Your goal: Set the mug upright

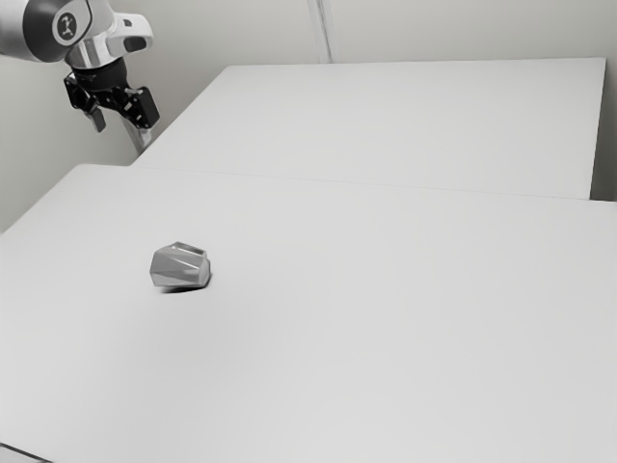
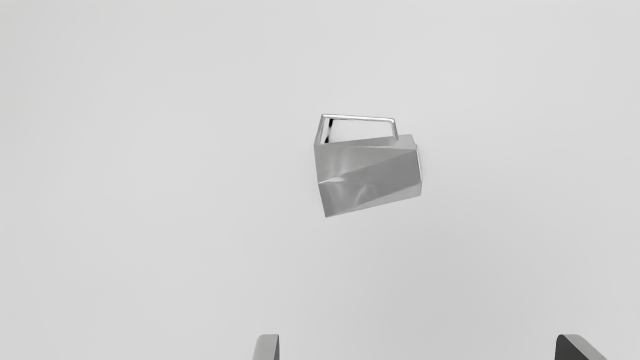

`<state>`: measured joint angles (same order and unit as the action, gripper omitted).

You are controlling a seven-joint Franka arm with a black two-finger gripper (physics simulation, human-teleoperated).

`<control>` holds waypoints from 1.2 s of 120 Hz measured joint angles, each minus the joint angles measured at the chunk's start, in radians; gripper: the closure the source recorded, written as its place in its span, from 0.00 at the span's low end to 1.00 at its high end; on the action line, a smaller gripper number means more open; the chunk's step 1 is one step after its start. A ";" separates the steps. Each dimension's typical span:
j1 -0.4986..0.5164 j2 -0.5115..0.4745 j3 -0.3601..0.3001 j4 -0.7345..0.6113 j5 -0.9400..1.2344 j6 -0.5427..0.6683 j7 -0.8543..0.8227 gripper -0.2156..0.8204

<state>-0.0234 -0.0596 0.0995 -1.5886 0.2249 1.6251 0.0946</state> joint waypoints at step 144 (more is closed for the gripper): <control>0.543 0.556 -0.001 0.038 -0.830 0.008 0.232 0.21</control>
<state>0.5200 0.4963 0.0980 -1.5507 -0.6054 1.6331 0.3268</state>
